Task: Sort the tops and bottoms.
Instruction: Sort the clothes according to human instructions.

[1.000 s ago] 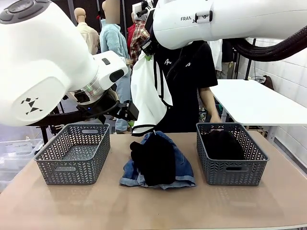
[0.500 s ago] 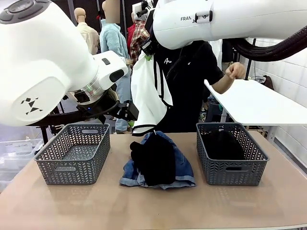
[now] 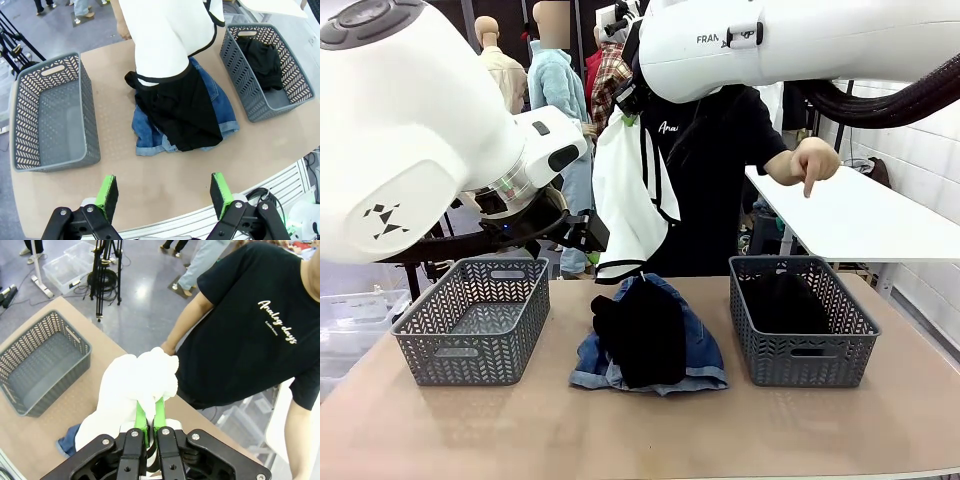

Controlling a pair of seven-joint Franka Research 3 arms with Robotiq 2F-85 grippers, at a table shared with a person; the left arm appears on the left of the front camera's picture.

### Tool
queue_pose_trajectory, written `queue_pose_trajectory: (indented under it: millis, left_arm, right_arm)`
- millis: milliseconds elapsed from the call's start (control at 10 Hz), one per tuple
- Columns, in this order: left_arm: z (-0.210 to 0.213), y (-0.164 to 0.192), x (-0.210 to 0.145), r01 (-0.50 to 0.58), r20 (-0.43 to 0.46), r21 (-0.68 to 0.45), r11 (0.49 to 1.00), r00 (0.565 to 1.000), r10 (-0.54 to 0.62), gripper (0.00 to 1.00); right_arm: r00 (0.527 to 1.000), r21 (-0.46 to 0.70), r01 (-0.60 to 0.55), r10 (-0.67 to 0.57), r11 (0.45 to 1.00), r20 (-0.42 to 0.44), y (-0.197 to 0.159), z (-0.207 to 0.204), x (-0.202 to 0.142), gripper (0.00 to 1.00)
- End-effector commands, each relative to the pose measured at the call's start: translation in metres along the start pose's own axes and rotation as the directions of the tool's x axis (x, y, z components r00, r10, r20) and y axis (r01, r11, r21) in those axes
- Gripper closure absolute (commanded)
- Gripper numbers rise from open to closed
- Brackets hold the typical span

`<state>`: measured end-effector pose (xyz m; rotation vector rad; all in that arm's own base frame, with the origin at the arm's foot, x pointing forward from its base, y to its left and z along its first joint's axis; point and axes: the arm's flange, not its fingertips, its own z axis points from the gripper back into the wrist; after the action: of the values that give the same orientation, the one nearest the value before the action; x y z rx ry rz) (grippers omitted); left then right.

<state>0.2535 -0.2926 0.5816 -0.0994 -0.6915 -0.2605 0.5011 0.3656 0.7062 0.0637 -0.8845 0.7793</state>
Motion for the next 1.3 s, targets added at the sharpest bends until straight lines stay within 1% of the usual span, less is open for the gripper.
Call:
queue_pose_trajectory:
  millis: [0, 400, 500, 700, 800, 900, 1000, 1100, 1200]
  left_arm:
    - [-0.001, 0.003, -0.001, -0.001, 0.003, -0.008, 1.000, 1.000, 0.001, 0.04]
    - [-0.001, 0.003, -0.001, -0.001, 0.003, -0.008, 1.000, 1.000, 0.001, 0.04]
    - [-0.001, 0.003, -0.001, -0.001, 0.003, -0.008, 1.000, 1.000, 0.001, 0.04]
    - [-0.001, 0.003, -0.001, -0.001, 0.003, -0.008, 1.000, 1.000, 0.001, 0.04]
    - [-0.001, 0.003, -0.001, -0.001, 0.003, -0.008, 1.000, 1.000, 0.001, 0.04]
    - [-0.001, 0.003, -0.001, -0.001, 0.003, -0.008, 1.000, 1.000, 0.001, 0.04]
    - [-0.001, 0.003, -0.001, -0.001, 0.003, -0.008, 1.000, 1.000, 0.001, 0.04]
    - [-0.001, 0.003, -0.001, -0.001, 0.003, -0.008, 1.000, 1.000, 0.001, 0.04]
    - [-0.001, 0.003, -0.001, -0.001, 0.003, -0.008, 1.000, 1.000, 0.001, 0.04]
  right_arm:
    - [1.000, 0.013, 0.002, -0.003, 1.000, 0.024, -0.001, 0.001, -0.007, 1.00]
    - [1.000, 0.013, 0.002, -0.003, 1.000, 0.024, -0.001, 0.001, -0.007, 1.00]
    - [1.000, 0.000, 0.000, 0.000, 1.000, 0.000, 0.000, 0.000, 0.000, 1.00]
    - [0.988, -0.124, 0.153, -0.154, 0.980, -0.002, -0.035, 0.040, -0.005, 1.00]
    - [0.975, -0.207, 0.222, -0.222, 0.953, 0.026, -0.055, 0.064, -0.012, 1.00]
    - [0.956, -0.266, 0.291, -0.287, 0.919, 0.052, -0.075, 0.087, -0.024, 1.00]
    - [0.931, -0.317, 0.358, -0.360, 0.878, 0.055, -0.095, 0.109, -0.044, 1.00]
    - [0.904, -0.353, 0.412, -0.426, 0.840, 0.042, -0.105, 0.125, -0.064, 1.00]
    - [0.876, -0.379, 0.450, -0.482, 0.809, 0.011, -0.111, 0.136, -0.085, 1.00]
